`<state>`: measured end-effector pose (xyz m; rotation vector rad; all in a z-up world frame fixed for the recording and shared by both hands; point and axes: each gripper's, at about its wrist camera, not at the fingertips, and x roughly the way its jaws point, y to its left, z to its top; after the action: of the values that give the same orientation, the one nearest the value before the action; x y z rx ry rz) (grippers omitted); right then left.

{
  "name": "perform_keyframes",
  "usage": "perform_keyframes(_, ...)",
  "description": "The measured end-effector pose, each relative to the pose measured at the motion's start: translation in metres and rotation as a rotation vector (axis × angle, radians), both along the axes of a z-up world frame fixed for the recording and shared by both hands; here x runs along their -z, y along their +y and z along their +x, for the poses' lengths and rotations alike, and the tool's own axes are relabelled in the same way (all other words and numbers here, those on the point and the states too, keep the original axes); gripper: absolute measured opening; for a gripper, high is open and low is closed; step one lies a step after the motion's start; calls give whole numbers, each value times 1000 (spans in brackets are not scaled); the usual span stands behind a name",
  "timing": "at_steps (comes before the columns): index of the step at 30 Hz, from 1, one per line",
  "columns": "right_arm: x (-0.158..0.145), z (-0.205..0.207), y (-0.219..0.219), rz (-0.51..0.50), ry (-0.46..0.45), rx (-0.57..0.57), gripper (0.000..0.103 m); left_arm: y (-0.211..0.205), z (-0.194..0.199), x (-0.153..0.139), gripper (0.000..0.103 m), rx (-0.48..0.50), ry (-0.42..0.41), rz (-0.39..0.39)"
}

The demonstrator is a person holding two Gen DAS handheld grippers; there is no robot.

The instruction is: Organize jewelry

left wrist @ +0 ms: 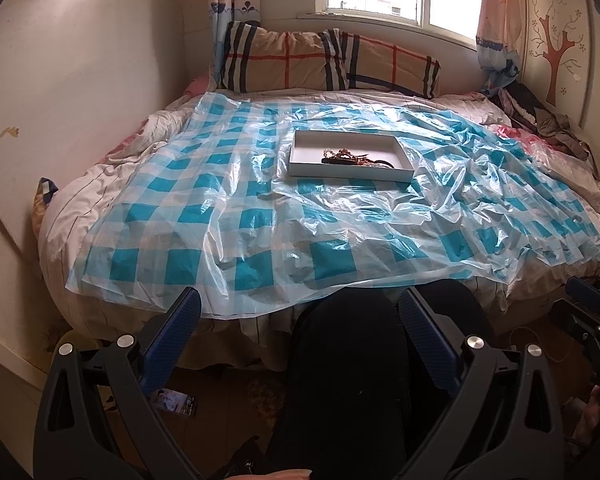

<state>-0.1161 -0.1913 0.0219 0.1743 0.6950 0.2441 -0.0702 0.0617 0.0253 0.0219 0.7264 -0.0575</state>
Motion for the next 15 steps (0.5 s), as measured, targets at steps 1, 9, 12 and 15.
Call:
perform_keyframes(1, 0, 0, 0, 0, 0, 0, 78, 1, 0, 1, 95, -1, 1, 0)
perform_keyframes(9, 6, 10, 1, 0, 15, -14, 78, -2, 8, 0, 95, -56, -62, 32)
perform_keyframes(12, 4, 13, 1, -4, 0, -15, 78, -2, 9, 0, 95, -39, -64, 23)
perform_keyframes(15, 2, 17, 1, -6, -12, -11, 78, -8, 14, 3, 95, -5, -36, 17)
